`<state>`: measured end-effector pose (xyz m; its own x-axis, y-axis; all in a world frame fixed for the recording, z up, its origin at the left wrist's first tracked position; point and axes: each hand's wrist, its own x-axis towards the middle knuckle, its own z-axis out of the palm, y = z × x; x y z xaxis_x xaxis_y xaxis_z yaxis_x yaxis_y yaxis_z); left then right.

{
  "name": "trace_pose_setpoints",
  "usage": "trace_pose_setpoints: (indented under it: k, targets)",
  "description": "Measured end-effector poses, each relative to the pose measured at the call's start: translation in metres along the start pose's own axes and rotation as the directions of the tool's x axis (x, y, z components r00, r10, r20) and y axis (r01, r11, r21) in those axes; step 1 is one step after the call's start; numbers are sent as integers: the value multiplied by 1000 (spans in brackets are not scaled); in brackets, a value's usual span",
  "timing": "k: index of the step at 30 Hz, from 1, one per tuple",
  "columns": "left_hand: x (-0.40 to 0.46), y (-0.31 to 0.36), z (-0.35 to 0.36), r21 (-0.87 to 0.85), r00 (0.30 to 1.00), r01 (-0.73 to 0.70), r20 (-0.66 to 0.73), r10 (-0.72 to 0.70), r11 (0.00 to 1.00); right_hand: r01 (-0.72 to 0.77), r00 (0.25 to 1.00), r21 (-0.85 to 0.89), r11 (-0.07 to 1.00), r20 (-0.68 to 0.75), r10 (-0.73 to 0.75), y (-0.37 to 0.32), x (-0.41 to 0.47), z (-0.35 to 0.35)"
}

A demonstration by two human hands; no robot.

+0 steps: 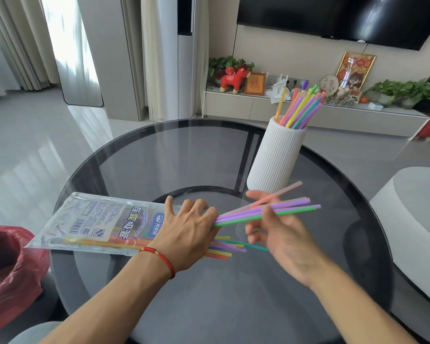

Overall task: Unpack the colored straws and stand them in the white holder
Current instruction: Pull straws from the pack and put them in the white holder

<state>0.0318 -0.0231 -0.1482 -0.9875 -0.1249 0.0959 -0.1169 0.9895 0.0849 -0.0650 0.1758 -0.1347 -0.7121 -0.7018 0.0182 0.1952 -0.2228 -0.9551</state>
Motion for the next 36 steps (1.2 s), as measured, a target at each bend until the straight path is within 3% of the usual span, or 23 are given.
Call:
trace_pose_setpoints:
  k: [6,11,15,20,22,29,34,36]
  targets:
    - [-3,2,7,-33,1000,-17,4,17,999,72,975,-316,946,-177,-133,5,8,15]
    - [0,0,11,-84,1000,0,6,1,996,111,965,-431,895,-170,-201,-51,0,-24]
    - [-1,2,15,-115,1000,7,-12,-9,993,117,948,-687,717,-138,-287,-102,4,-46]
    - [0,3,17,-123,999,9,-36,-13,992,-109,989,-907,407,-141,-49,-118,34,-49]
    - [0,2,18,-133,999,11,-28,-15,991,-160,984,-923,349,-178,-18,-101,40,-45]
    - [1,1,21,-170,999,12,-32,-17,985,-180,964,-897,403,-242,-108,-96,25,-53]
    - [5,10,22,-239,991,30,-116,-60,971,23,951,-713,701,-202,-236,-115,21,-52]
    - [7,12,21,-285,980,12,-189,-69,959,127,927,-623,772,-203,-316,-125,23,-51]
